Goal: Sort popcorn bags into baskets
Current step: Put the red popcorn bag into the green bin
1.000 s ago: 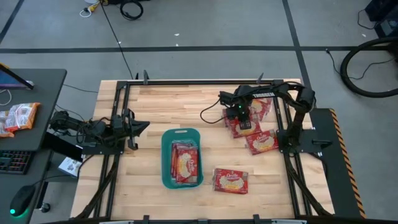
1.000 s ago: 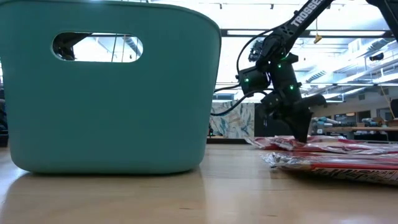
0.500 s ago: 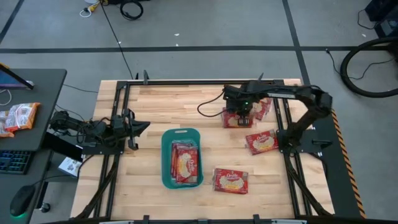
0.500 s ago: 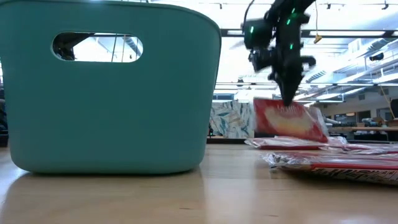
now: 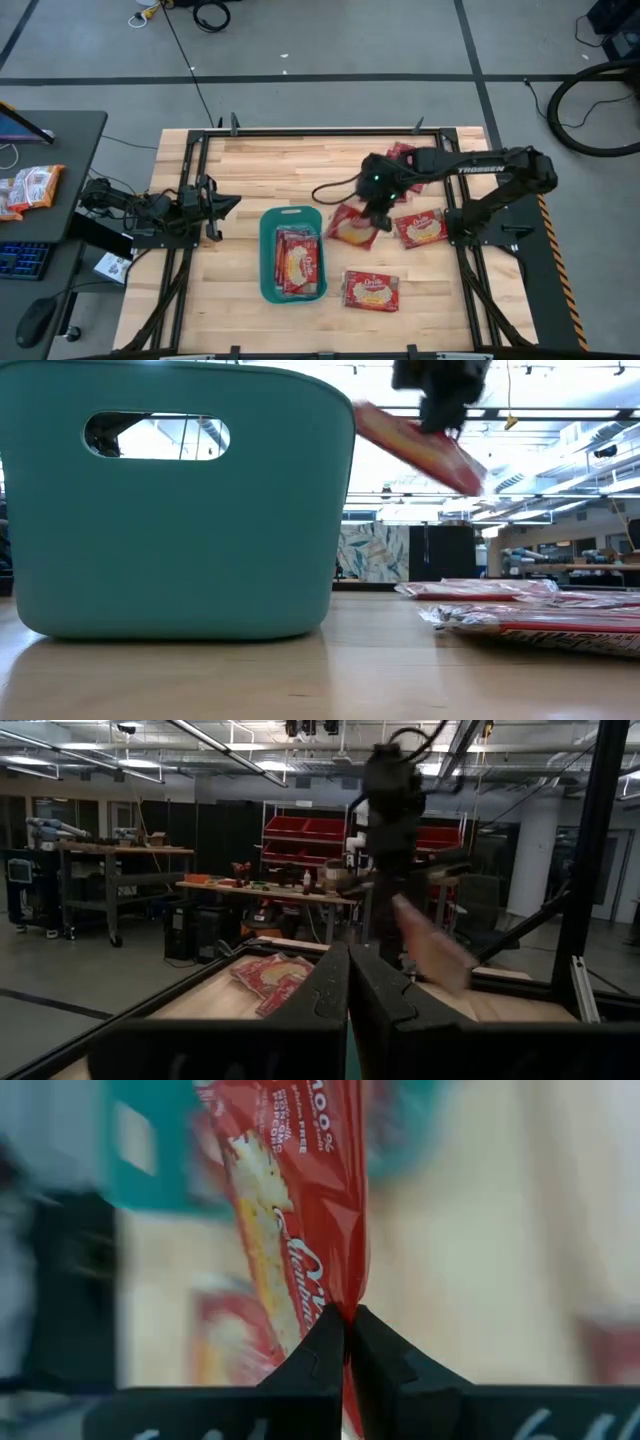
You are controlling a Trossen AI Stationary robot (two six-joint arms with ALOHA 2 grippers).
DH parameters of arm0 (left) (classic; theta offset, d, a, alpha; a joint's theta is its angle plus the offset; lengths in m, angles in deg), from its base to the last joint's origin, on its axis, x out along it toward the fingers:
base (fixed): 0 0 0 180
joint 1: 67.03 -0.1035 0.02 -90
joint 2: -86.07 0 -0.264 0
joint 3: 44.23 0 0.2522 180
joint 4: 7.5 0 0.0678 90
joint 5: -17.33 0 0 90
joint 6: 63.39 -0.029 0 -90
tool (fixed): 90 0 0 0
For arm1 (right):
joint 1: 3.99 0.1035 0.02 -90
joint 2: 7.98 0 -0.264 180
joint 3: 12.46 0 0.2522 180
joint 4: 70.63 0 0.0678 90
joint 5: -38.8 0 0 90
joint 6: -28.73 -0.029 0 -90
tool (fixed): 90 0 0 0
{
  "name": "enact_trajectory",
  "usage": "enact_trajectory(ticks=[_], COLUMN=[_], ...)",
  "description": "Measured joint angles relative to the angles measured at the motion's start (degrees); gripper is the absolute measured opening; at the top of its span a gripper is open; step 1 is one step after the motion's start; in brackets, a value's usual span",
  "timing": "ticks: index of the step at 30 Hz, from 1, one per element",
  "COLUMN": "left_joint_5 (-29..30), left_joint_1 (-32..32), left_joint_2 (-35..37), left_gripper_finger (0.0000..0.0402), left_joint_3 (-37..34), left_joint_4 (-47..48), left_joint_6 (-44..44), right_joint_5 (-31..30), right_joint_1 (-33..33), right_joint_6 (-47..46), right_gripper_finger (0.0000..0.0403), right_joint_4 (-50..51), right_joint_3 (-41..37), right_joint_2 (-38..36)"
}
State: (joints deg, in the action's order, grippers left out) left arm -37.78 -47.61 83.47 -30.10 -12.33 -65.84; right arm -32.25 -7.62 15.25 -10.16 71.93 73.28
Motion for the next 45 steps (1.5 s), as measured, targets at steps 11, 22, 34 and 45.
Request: enact_trajectory(ticks=[11,22,34,45], left_joint_5=[-0.02,-0.02,-0.16,-0.17], left_joint_1=[0.0,0.0,0.0,0.01], left_joint_2=[-0.01,0.01,0.0,-0.01], left_gripper_finger=[0.0007,0.0007,0.0007,0.0007], left_joint_3=[0.01,-0.01,0.01,0.01], left_joint_4=[-0.11,0.02,0.04,0.07], left_joint_6=[0.44,0.76,1.14,1.95], right_joint_5=[3.42,-2.7,1.4,-19.33], right_joint_1=[7.01,9.05,7.21,5.26], right_joint_6=[-28.75,-44.52,-43.01,-12.73], right_gripper_finger=[0.0015,0.004,0.012,0.0121], right_joint_4=[-36.32,-52.39,-47.82,-14.67], right_joint_3=[0.0,0.0,0.0,0.09], right_joint_2=[13.98,24.69,22.52,6.48])
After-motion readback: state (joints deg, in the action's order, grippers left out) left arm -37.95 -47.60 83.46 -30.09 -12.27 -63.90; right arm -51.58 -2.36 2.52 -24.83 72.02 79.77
